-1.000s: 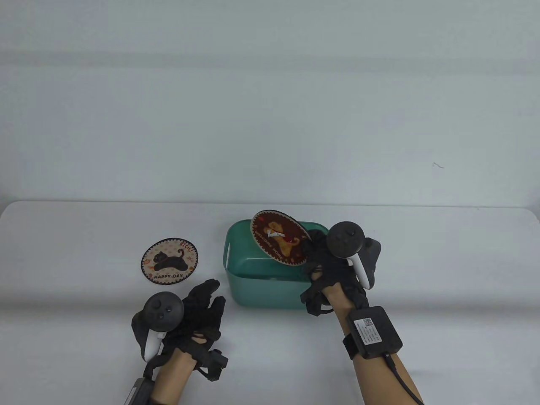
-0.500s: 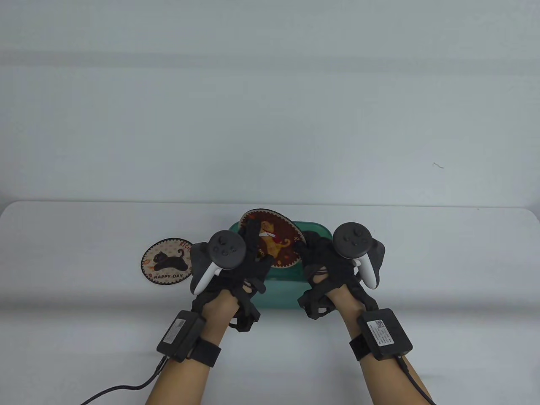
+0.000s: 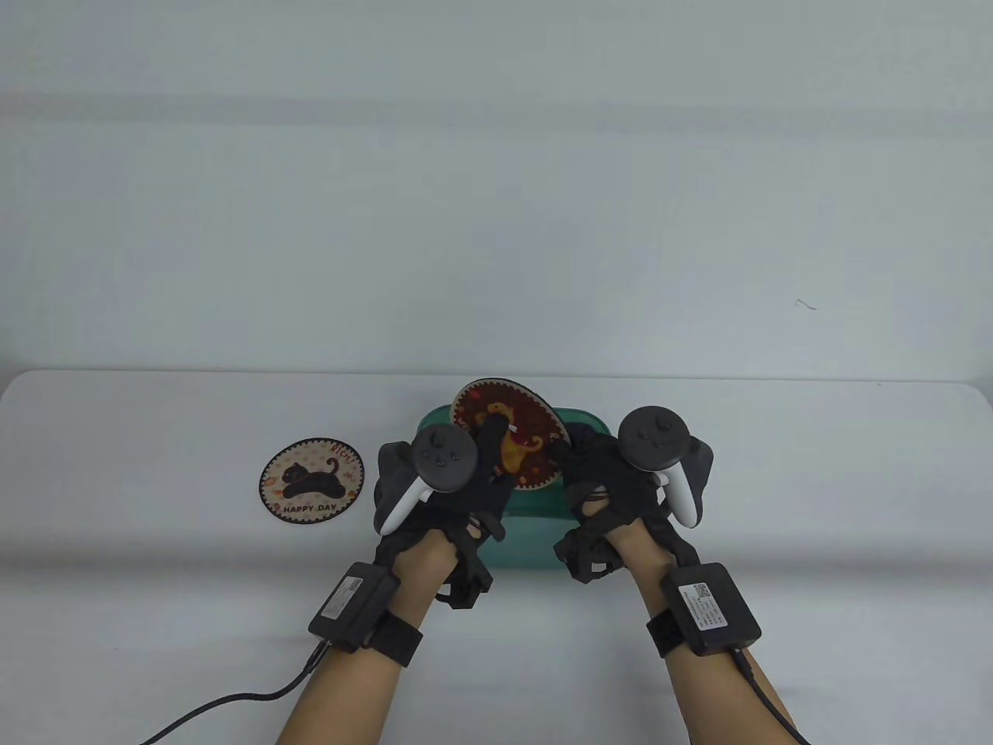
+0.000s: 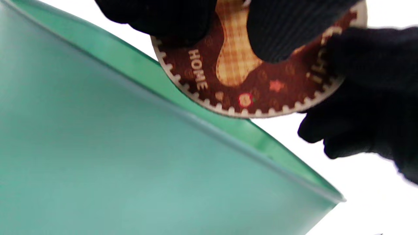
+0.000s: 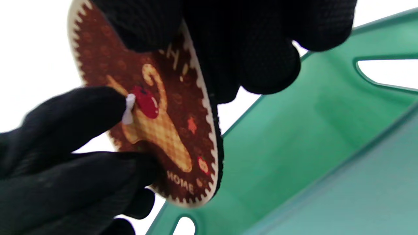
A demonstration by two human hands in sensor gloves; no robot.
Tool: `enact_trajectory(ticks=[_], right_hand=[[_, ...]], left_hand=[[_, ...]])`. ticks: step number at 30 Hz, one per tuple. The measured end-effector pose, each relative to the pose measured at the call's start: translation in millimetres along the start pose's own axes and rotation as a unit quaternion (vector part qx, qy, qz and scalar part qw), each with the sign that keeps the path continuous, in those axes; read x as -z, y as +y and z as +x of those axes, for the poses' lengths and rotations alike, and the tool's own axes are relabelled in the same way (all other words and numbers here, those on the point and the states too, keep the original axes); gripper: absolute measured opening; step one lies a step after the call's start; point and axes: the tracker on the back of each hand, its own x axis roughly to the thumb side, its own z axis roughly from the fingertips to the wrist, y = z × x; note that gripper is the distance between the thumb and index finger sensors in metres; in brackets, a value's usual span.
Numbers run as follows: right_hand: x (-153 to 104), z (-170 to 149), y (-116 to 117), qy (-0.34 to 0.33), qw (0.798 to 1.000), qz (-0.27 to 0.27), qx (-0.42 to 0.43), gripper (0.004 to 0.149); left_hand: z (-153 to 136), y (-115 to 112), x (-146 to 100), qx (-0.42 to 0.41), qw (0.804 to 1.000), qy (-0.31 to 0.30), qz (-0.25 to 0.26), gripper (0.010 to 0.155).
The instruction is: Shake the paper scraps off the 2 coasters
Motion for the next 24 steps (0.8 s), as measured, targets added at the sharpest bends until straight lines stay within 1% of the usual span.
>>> enact_trajectory(ticks=[1, 2, 3, 4, 5, 6, 8, 11, 12, 13, 14, 15, 16, 17, 18, 19, 20, 21, 22, 23, 24], right_hand=[[-0.1, 0.4, 0.7, -0.001, 1.000, -0.001, -0.004, 0.040], [0.0, 0.1, 0.6, -0.001, 1.000, -0.001, -0.010, 0.040], [0.1, -0.5, -0.2, 0.000, 1.000, -0.003, -0.015, 0.040], [0.3, -1.7, -2.2, 0.002, 1.000, -0.008, -0.022, 0.040], [1.2, -4.0, -4.9, 0.006, 1.000, -0.012, -0.026, 0.040], [1.7, -5.6, -6.5, 0.009, 1.000, -0.014, -0.025, 0.040], [3.0, -9.5, -11.2, 0.017, 1.000, -0.018, -0.018, 0.040], [3.4, -11.8, -15.2, 0.019, 1.000, -0.018, -0.008, 0.040], [3.6, -12.4, -16.1, 0.019, 1.000, -0.018, -0.006, 0.040], [3.7, -13.3, -16.8, 0.020, 1.000, -0.016, -0.001, 0.040], [3.7, -13.9, -17.4, 0.021, 1.000, -0.015, 0.003, 0.040], [3.4, -14.2, -18.3, 0.022, 1.000, -0.018, 0.004, 0.041], [3.3, -14.2, -18.9, 0.021, 1.000, -0.019, 0.003, 0.040], [2.7, -14.0, -20.3, 0.020, 1.000, -0.021, -0.001, 0.040], [2.5, -13.9, -20.9, 0.020, 1.000, -0.022, -0.001, 0.040], [2.2, -13.9, -21.5, 0.019, 1.000, -0.022, 0.000, 0.040], [2.1, -14.0, -21.8, 0.019, 1.000, -0.023, 0.000, 0.041], [1.7, -14.3, -22.3, 0.019, 1.000, -0.024, 0.000, 0.041], [1.7, -14.5, -22.3, 0.019, 1.000, -0.024, -0.001, 0.041], [1.5, -14.7, -22.3, 0.019, 1.000, -0.025, -0.001, 0.041], [1.4, -14.9, -22.0, 0.018, 1.000, -0.025, -0.001, 0.041]], left_hand=[[-0.5, -2.6, 1.7, 0.013, 1.000, 0.007, -0.007, 0.076], [-1.1, -3.1, 2.8, 0.023, 0.999, 0.019, -0.015, 0.067], [-1.4, -3.1, 3.4, 0.028, 0.999, 0.026, -0.016, 0.052], [-1.8, -2.4, 3.7, 0.034, 0.999, 0.031, -0.021, 0.046], [-2.4, -0.4, 3.1, 0.032, 0.999, 0.033, -0.018, 0.044], [-2.8, 0.8, 2.7, 0.027, 0.999, 0.033, -0.015, 0.045], [-3.6, 4.8, 1.0, 0.018, 0.999, 0.033, -0.009, 0.052], [-5.0, 6.7, -0.9, 0.002, 1.000, 0.028, -0.006, 0.072], [-5.3, 6.4, -1.2, 0.002, 1.000, 0.025, -0.009, 0.074], [-6.1, 5.4, -0.9, 0.009, 0.999, 0.029, -0.024, 0.069], [-6.4, 4.5, -0.9, 0.018, 0.999, 0.035, -0.036, 0.057], [-7.0, 3.2, -0.9, 0.029, 0.997, 0.038, -0.053, 0.053], [-7.5, 2.6, -1.7, 0.033, 0.997, 0.039, -0.057, 0.060], [-7.8, 3.1, -3.1, 0.037, 0.998, 0.035, -0.046, 0.071], [-7.8, 3.9, -3.4, 0.035, 0.998, 0.033, -0.040, 0.071], [-7.9, 4.6, -3.6, 0.035, 0.998, 0.037, -0.043, 0.061], [-8.4, 4.6, -3.6, 0.039, 0.997, 0.043, -0.050, 0.057], [-9.7, 5.0, -4.4, 0.041, 0.997, 0.046, -0.051, 0.063], [-10.4, 5.7, -4.8, 0.041, 0.997, 0.045, -0.045, 0.073], [-11.4, 6.4, -4.9, 0.037, 0.998, 0.043, -0.036, 0.070], [-12.2, 6.7, -5.0, 0.040, 0.997, 0.046, -0.042, 0.067]])
